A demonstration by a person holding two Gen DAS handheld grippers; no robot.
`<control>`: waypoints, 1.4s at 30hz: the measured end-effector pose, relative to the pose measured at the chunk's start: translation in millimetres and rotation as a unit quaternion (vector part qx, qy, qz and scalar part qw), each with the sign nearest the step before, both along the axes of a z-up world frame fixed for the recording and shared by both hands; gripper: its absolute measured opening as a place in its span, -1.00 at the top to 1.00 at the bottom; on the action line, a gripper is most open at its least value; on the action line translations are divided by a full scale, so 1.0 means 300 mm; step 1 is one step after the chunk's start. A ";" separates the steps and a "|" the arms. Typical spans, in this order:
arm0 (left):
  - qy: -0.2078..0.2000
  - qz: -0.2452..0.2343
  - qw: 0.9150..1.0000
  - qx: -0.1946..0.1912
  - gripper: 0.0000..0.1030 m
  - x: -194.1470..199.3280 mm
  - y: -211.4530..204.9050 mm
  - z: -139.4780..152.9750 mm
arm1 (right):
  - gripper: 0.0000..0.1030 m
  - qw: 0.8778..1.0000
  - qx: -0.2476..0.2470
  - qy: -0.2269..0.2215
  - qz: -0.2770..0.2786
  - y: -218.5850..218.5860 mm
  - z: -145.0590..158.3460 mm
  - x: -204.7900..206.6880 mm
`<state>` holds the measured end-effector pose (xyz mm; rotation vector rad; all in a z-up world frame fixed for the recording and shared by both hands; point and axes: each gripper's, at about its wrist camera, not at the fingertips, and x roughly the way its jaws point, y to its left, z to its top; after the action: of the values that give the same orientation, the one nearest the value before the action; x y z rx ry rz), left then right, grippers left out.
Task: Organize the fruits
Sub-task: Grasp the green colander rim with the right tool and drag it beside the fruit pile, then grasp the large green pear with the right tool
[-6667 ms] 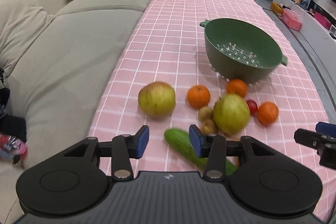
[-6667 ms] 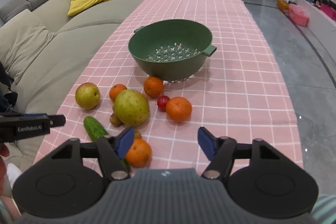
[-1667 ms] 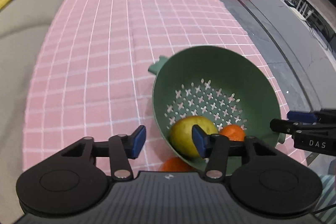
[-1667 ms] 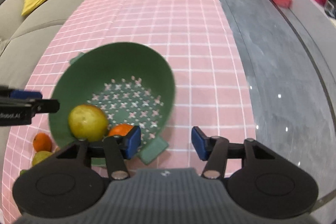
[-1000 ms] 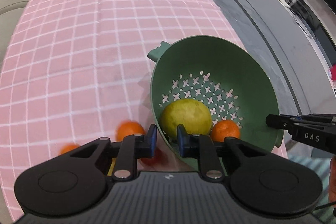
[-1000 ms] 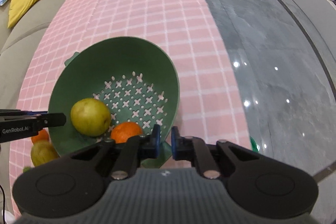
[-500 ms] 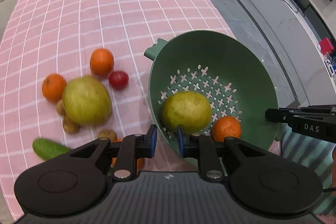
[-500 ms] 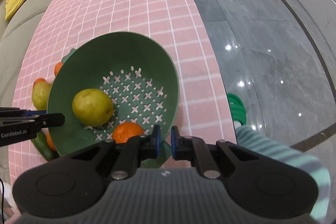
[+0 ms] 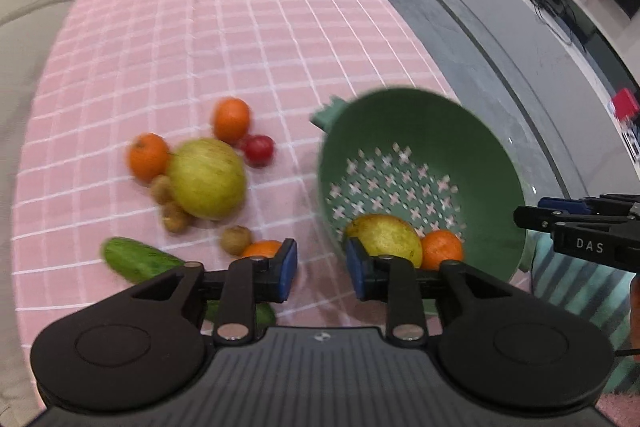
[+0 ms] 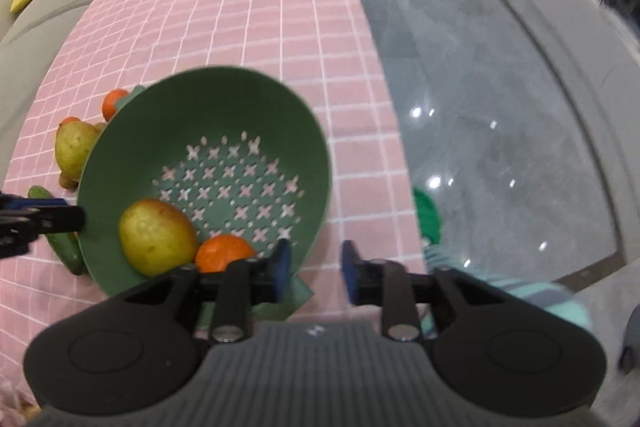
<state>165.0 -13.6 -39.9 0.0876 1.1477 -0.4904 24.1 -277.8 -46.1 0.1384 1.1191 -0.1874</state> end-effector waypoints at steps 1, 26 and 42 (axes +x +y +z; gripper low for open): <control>-0.005 0.006 1.000 0.000 0.20 -0.004 0.020 0.019 | 0.33 1.000 -0.005 -0.011 0.005 0.008 0.020 0.001; -0.013 0.201 0.979 -0.020 -0.01 -0.058 0.425 -0.072 | -0.14 0.955 -0.019 -0.138 0.260 0.583 0.027 0.152; 0.088 0.320 0.938 -0.099 0.02 0.008 0.419 -0.192 | 0.10 0.922 -0.110 -0.119 0.353 0.648 -0.090 0.228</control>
<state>167.5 112.1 -97.3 -0.5036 1.2168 -0.0272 92.4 -83.4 -73.2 -0.4354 0.8380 0.3435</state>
